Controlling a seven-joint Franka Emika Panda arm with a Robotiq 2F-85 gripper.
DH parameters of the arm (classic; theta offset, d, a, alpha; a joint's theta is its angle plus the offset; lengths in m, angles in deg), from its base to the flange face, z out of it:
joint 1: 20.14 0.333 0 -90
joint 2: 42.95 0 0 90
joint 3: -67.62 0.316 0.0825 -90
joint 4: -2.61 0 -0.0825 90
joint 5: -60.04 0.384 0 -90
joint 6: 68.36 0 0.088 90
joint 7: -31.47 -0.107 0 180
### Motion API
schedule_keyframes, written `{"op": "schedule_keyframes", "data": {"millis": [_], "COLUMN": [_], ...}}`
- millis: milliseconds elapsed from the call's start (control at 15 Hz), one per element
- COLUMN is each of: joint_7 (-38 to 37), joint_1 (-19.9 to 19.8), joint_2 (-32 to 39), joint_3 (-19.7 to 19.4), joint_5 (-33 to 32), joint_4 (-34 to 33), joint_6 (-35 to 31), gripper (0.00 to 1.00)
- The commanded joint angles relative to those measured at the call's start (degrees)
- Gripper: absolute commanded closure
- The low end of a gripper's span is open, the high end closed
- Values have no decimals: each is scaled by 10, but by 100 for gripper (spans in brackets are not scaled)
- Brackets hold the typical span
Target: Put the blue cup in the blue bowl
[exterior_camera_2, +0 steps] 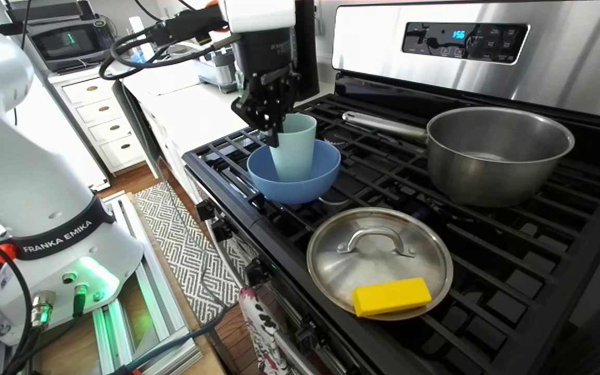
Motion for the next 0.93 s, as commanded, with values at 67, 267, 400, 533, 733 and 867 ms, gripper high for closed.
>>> {"op": "schedule_keyframes", "data": {"millis": [67,267,400,533,733,867], "joint_7": [6,8,9,15,42,72], "joint_1": [-7,-8,-9,-11,-12,-14], "joint_2": [0,-3,-14,-28,-67,-107], "joint_3": [-2,-3,-2,-1,-3,-6], "joint_5": [12,12,8,2,-3,-3], "joint_4": [-1,-1,0,-1,1,8], "joint_6": [4,8,12,27,62,77], "gripper": [49,29,15,2,0,0]}}
